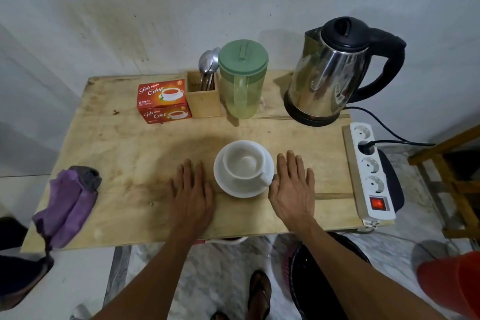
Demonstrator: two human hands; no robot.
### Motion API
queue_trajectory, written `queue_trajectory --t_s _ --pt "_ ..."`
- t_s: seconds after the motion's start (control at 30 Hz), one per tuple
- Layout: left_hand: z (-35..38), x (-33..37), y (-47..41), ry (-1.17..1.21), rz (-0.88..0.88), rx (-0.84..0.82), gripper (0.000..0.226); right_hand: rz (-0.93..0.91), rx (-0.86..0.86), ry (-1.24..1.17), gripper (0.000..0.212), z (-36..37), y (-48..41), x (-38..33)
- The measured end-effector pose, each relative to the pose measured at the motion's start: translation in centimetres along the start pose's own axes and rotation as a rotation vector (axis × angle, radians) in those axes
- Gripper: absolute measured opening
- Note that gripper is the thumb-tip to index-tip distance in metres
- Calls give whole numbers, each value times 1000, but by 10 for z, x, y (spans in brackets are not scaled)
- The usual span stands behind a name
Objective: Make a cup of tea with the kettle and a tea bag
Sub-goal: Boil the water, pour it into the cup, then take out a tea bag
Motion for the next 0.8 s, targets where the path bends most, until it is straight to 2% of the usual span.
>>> queue_trajectory --t_s 0.8 --pt "-4 2 0 16 1 -34 66 -6 -13 18 57 -2 1 -2"
Point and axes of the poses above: each hand's wrist, its own y-axis away from the middle knuckle, its own z-axis out of the palm, x = y × z, the point moved 3 cm from there along -y, towards the middle knuckle, and after that the axes turned 13 degrees about x, right-handed, at the moved point
